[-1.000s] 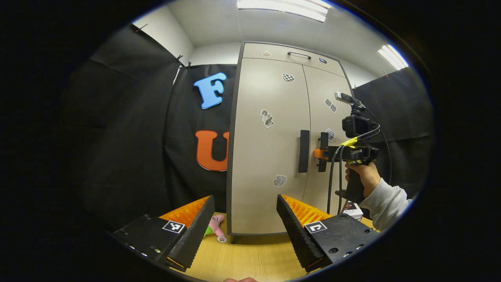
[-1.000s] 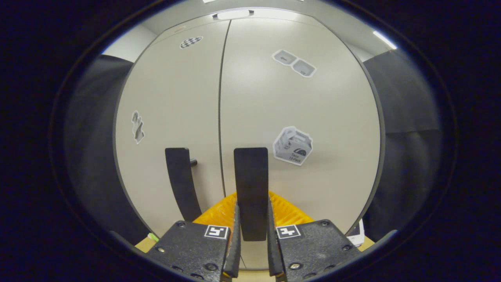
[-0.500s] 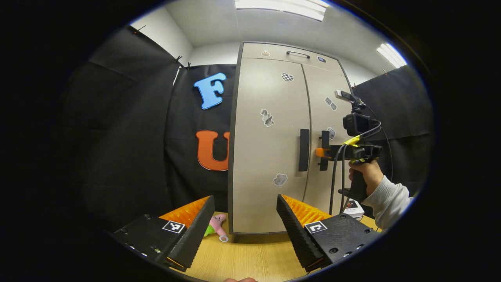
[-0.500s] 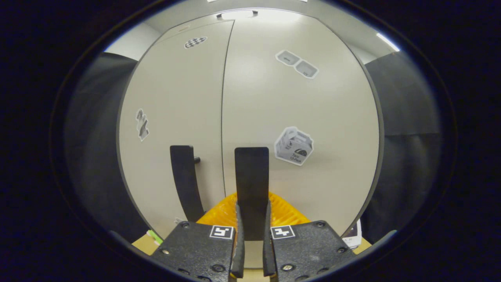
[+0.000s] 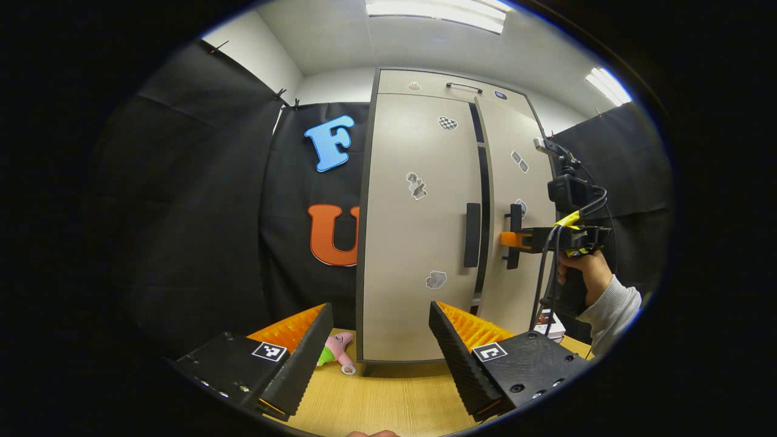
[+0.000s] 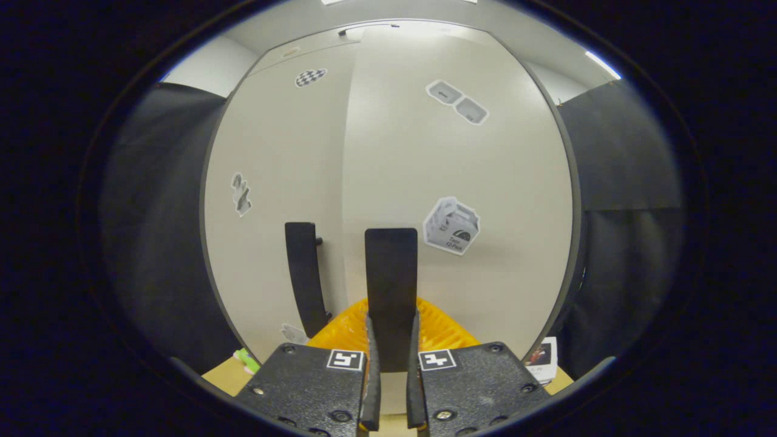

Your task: Open the right door of the double-door shoe cabinet with the right hand, and open the left door with the left hand.

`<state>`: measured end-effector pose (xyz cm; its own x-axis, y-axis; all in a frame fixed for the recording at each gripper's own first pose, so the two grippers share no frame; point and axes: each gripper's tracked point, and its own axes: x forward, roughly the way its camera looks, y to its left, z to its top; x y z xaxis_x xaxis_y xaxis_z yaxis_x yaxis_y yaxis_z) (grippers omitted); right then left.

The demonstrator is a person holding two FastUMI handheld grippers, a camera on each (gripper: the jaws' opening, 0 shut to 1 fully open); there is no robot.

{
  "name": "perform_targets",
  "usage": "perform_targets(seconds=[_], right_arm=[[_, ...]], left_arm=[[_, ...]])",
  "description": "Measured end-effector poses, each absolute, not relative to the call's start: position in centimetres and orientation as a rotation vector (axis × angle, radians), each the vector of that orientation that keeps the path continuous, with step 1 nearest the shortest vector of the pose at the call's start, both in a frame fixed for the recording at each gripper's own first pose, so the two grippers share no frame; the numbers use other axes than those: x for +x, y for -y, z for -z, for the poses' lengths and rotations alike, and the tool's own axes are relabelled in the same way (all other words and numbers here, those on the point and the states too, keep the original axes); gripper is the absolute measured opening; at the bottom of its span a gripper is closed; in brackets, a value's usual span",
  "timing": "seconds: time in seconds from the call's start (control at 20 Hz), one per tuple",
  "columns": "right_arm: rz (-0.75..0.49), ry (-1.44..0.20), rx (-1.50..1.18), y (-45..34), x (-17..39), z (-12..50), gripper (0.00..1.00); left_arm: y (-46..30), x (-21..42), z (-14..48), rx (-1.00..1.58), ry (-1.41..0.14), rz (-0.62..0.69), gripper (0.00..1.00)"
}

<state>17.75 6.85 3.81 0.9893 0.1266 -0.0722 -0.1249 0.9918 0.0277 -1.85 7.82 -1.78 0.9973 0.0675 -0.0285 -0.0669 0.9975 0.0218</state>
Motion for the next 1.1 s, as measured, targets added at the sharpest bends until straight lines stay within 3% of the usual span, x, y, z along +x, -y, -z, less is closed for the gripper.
perform_targets(seconds=[0.2, 1.1], right_arm=[[-0.141, -0.058, 0.021, -5.7, 15.5, -3.8, 0.19], [-0.185, -0.052, 0.023, -1.0, 9.3, -3.8, 0.12]], left_arm=[[-8.2, -1.3, 1.7, 0.031, -0.021, -0.066, 0.95], [-6.0, -2.3, 1.9, 0.046, -0.023, -0.076, 0.95]])
